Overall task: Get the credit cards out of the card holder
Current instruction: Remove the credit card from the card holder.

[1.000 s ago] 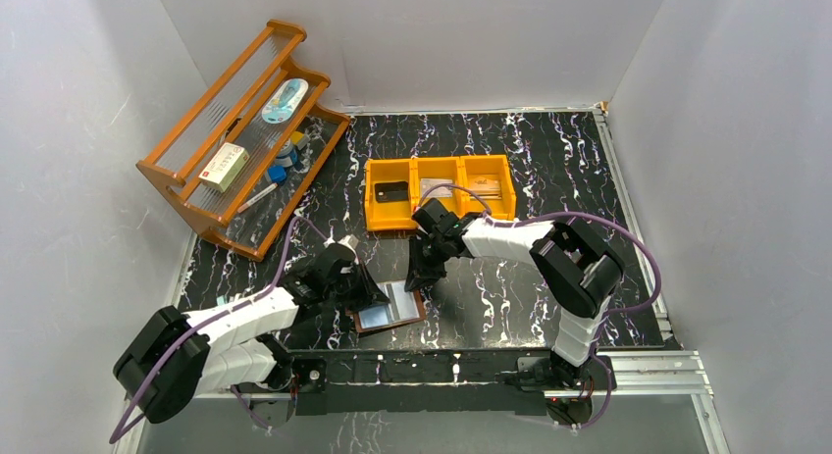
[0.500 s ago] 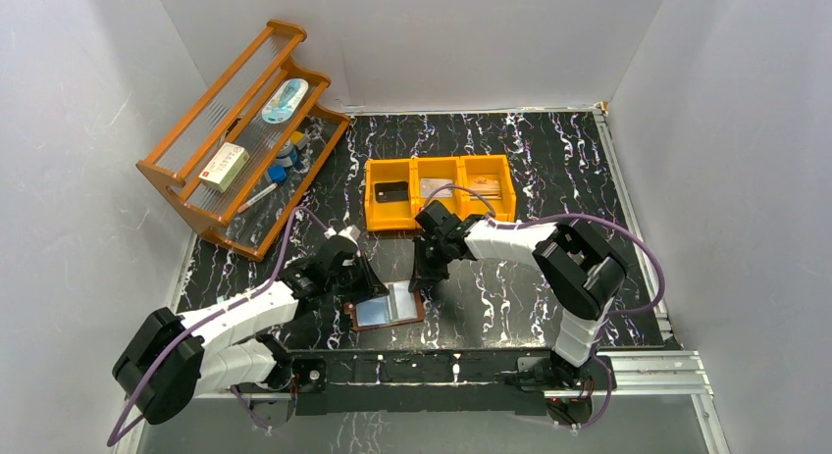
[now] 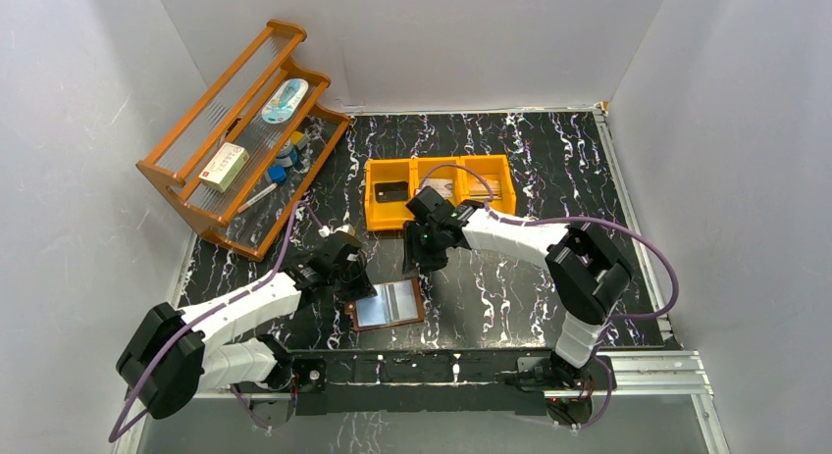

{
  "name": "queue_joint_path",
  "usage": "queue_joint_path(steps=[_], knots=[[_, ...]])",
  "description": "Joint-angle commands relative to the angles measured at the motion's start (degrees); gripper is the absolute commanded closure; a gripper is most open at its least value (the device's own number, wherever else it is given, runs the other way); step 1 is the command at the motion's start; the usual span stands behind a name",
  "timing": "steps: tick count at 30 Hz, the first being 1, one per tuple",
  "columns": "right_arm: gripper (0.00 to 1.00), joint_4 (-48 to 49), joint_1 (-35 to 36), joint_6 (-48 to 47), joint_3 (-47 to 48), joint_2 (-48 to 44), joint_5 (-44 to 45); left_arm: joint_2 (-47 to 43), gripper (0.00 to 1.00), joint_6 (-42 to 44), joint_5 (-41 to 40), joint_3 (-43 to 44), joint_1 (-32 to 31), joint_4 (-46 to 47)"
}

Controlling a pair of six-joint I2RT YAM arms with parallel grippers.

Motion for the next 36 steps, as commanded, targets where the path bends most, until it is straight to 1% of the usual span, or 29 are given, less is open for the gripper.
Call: queue_joint_path(steps=[1,7,14,19,22,23,28,30,31,32,34,36], knots=[[0.46,-6.8,4.5,-2.0,6.3,1.7,9.4,1.2,0.99,0.4,-2.2,2.3,0.4,-5.4],[0.44,-8.9,8.2,-1.5,11.0,6.7,12.5,-0.5,0.99,-1.2,-2.5,1.2,1.1,-5.1],[0.42,-11.2,10.2,-2.6,12.2,11.6,13.3,-1.6,0.98,-2.1,0.0,-0.5,1.4,-1.8],[0.46,-12.9,10.9,-2.2,10.7,12.2,15.7,-1.4,0.97,-1.5,2.6,-0.7,1.4,1.5],[0.53,-12.1,10.9,-1.7,9.3,11.5,15.2,-0.2,0.94,-1.1,4.9,-0.2,1.4,3.2],[0.56,-12.0,10.9,-1.6,9.1,11.5,15.0,0.3,0.91,-0.9,6.4,-0.2,1.4,4.5],[0.75,-10.6,10.9,-1.4,8.3,11.6,13.6,3.7,0.8,-2.0,10.1,-0.1,1.4,5.8],[0.8,-10.1,10.9,-1.1,7.6,11.6,13.0,4.3,0.74,-2.7,10.9,-0.8,1.4,6.1],[0.85,-9.5,10.9,-1.0,7.1,11.4,12.5,4.4,0.71,-3.1,11.4,-1.3,1.4,6.5],[0.88,-8.9,10.8,-0.9,6.6,11.3,11.9,4.6,0.7,-3.5,11.7,-1.6,1.4,6.7],[0.88,-8.3,10.6,-0.5,6.0,11.2,11.3,4.9,0.69,-4.3,11.7,-2.2,1.4,6.3],[0.92,-7.8,10.4,-0.4,5.5,11.1,10.7,4.7,0.69,-5.0,11.1,-3.0,1.4,5.8]])
